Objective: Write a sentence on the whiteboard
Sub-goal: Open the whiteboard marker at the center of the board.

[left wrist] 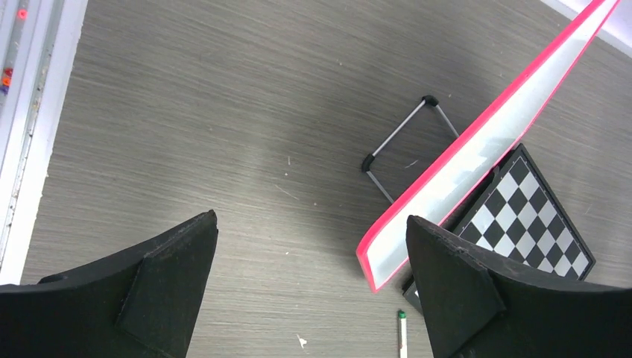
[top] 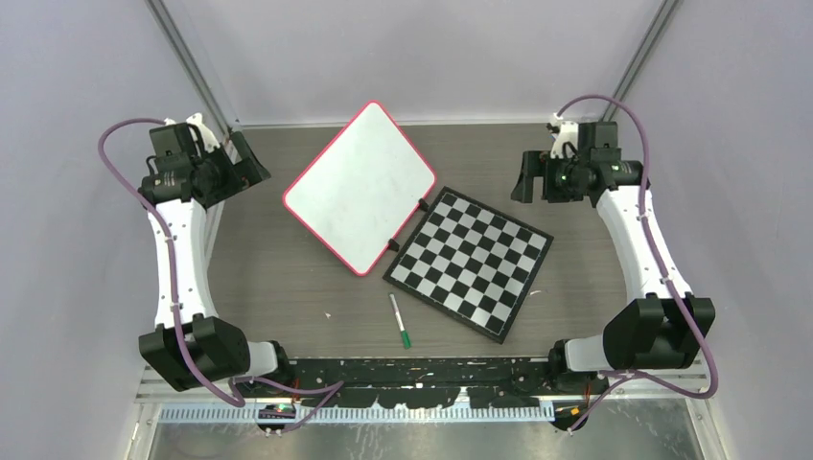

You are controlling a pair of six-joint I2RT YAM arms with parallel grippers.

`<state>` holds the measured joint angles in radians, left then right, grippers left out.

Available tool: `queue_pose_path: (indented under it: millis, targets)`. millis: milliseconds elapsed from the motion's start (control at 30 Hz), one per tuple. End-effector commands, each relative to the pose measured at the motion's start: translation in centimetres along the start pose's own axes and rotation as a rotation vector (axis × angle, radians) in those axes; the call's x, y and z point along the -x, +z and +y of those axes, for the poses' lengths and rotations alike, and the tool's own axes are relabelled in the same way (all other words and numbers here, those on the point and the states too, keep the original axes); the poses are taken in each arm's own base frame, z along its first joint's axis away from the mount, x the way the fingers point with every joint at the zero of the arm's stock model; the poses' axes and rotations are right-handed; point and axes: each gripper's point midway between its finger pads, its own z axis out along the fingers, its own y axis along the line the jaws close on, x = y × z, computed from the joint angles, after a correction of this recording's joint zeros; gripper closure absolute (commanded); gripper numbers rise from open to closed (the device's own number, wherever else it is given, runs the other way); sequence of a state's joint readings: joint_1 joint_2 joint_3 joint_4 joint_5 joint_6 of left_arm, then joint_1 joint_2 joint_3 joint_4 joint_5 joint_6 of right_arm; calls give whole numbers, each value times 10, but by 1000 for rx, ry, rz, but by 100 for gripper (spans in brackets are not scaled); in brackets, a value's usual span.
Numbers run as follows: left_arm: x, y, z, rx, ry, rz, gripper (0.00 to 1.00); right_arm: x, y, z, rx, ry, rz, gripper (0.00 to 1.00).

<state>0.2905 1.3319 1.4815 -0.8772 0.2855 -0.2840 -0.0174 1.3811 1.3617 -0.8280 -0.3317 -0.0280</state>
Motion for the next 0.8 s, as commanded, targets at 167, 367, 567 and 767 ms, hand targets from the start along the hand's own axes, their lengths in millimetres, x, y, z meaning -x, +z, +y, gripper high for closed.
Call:
queue_pose_path:
  millis: [167,367,567,767]
  targets:
    - [11,-16,-20,-112,114,-42,0,-47,21,89,193,-276,130,5]
    - [-1,-13,-32,-192,73,14,0,-104,34,167,350,-515,269,17]
    - [1,-19,-23,-119,35,-39,0,-155,49,232,384,-592,306,29]
    - [2,-30,-11,-41,41,-104,0,-205,59,281,404,-735,280,31]
